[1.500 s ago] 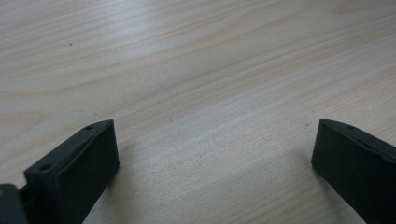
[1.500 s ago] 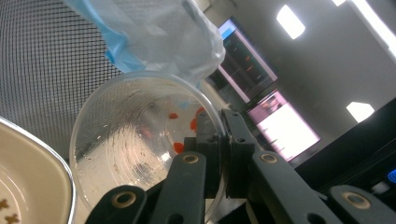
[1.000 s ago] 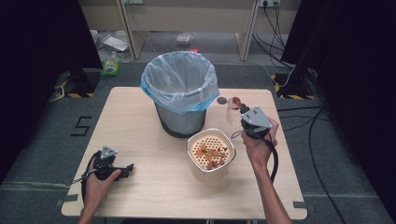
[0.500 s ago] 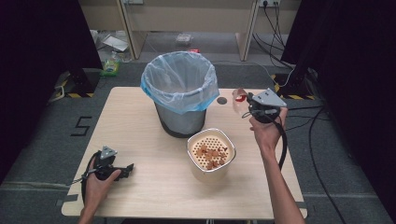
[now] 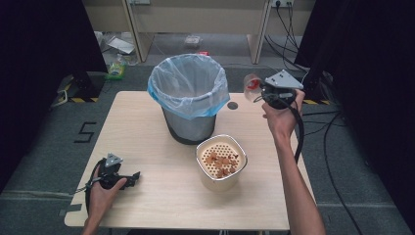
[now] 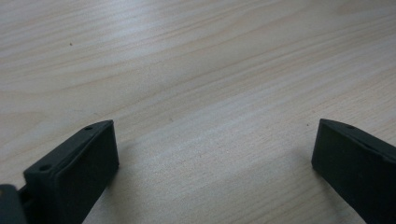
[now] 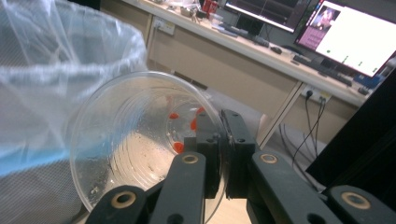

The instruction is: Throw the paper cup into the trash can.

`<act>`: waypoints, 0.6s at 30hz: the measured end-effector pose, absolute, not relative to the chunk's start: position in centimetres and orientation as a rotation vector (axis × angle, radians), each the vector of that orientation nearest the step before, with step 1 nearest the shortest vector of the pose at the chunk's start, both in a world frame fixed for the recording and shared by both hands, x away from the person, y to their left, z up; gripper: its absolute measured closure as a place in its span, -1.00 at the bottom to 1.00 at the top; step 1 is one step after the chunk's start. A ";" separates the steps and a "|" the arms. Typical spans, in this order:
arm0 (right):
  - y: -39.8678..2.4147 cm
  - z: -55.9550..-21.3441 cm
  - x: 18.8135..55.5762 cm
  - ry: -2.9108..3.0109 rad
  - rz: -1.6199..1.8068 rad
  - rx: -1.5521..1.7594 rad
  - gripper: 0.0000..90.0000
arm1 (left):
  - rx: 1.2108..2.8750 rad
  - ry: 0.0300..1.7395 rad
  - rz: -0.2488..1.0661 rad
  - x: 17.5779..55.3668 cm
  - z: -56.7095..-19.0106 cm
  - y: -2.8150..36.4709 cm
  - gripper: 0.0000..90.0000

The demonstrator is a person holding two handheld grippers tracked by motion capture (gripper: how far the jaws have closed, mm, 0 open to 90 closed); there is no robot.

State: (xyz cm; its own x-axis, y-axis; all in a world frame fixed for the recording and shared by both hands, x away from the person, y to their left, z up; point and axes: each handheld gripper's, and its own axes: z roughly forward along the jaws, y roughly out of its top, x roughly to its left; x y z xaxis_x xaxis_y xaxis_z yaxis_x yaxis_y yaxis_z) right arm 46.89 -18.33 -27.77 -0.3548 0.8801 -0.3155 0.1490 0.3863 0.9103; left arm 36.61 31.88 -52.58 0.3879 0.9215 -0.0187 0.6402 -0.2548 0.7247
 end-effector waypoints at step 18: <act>-13.0 -21.9 48.4 1.766 1.065 0.792 0.93 | 1.994 1.336 0.550 36.6 -52.6 31.9 -1.00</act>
